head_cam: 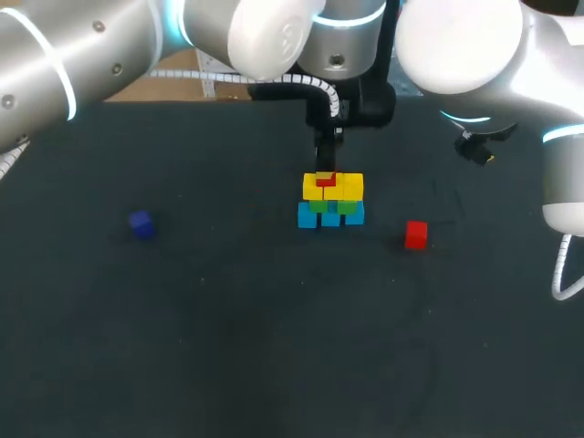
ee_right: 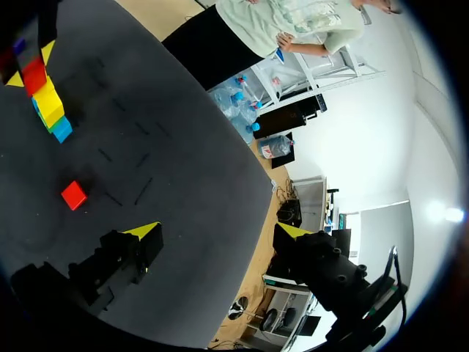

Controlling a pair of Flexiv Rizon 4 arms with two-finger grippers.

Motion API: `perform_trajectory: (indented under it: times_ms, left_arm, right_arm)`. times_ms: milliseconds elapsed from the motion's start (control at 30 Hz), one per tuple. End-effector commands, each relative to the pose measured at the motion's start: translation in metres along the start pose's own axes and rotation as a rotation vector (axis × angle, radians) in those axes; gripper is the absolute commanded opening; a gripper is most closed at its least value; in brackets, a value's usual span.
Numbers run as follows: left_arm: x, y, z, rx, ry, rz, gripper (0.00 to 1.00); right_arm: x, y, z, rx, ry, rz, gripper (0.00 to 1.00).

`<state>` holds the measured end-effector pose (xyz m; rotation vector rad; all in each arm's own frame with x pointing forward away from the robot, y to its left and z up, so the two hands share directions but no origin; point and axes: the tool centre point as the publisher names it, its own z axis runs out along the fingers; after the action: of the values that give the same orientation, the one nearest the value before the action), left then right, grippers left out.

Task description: Place the blue cubes, place green cubes on the blue cubes, place the yellow cubes on the green cubes, then place the red cubes on the yellow cubes, and place purple cube on the red cubes.

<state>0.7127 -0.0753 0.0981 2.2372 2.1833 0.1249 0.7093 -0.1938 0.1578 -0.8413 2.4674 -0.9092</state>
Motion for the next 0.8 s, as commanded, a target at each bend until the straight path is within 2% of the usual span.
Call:
perform_trajectory:
  times_ms: [33,800]
  left_arm:
    - [-0.0018,0.0043,0.0011,0.009,0.008,0.001,0.0]
    - [0.001,0.0081,0.0009,0.002,0.009,-0.001,0.0]
  right_arm:
    - [0.0012,-0.0001,0.0005,0.001,-0.004,0.001,1.0]
    - [0.0012,-0.0001,0.0005,0.001,-0.004,0.001,1.0]
